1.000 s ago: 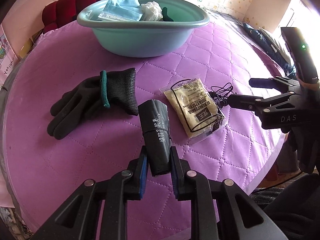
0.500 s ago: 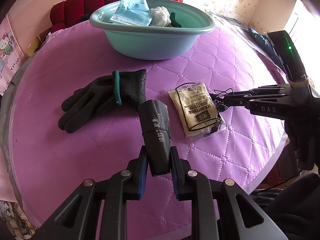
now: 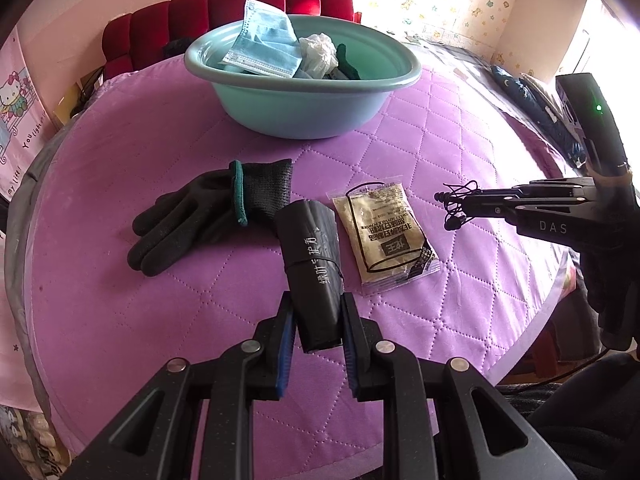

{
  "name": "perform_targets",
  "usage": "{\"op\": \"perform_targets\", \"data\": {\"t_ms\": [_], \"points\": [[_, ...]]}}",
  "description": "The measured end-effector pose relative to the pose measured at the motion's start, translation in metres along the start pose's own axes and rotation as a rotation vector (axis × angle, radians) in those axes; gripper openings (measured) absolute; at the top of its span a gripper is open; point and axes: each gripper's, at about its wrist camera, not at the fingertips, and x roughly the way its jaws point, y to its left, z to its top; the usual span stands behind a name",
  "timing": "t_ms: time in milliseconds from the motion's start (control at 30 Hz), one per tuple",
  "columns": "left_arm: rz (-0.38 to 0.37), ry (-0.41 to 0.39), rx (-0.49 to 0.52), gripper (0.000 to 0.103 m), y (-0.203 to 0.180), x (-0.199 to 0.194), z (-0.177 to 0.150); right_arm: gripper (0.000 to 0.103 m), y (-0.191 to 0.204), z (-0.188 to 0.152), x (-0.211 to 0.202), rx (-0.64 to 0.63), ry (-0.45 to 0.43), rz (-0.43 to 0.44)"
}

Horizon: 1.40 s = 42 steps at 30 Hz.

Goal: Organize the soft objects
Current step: 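Grasp the black rolled bag with the left tool while the right tool grasps the black earphones, then carry the black bag and earphones over the teal basin with both tools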

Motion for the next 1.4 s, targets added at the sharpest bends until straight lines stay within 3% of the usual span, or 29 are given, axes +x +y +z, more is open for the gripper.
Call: {"op": "perform_targets", "data": {"t_ms": [833,1400], "points": [[-0.023,-0.142,0.062,0.023,-0.009,-0.038,0.031,0.011,0.013,0.019,-0.059,-0.038,-0.130,-0.039],[-0.059,-0.206,0.103,0.023,-0.013,-0.064,0.078,0.011,0.023,0.070,-0.094,-0.036,-0.224,-0.024]]}}
